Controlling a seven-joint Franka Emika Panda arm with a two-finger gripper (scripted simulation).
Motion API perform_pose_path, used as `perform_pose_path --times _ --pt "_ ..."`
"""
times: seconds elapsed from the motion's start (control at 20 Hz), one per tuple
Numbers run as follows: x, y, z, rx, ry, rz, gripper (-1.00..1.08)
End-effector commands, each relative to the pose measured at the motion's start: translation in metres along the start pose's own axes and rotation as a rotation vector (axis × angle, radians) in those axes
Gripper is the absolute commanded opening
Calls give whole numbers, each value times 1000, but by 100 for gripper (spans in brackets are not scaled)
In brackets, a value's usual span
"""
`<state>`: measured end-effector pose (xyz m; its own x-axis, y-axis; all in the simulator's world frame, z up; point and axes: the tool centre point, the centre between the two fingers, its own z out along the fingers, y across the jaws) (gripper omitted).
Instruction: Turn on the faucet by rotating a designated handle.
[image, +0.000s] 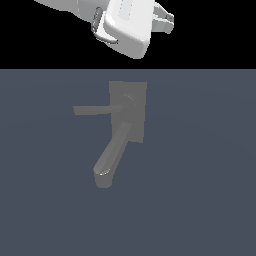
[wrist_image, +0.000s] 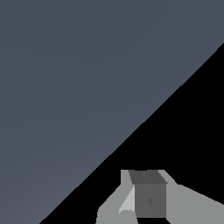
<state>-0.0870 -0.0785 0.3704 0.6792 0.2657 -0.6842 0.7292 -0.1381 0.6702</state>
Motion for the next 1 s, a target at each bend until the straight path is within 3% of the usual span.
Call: perform_pose_path --times 0.0,0.3,0.7,0.95 --pt "5 1 0 -28 -4 -20 -100" --pt "12 5 -3 -62 2 -42 -100" --pt "8 21 -16 -87 41 -15 -100" --pt "0 37 -28 -124 73 36 -100"
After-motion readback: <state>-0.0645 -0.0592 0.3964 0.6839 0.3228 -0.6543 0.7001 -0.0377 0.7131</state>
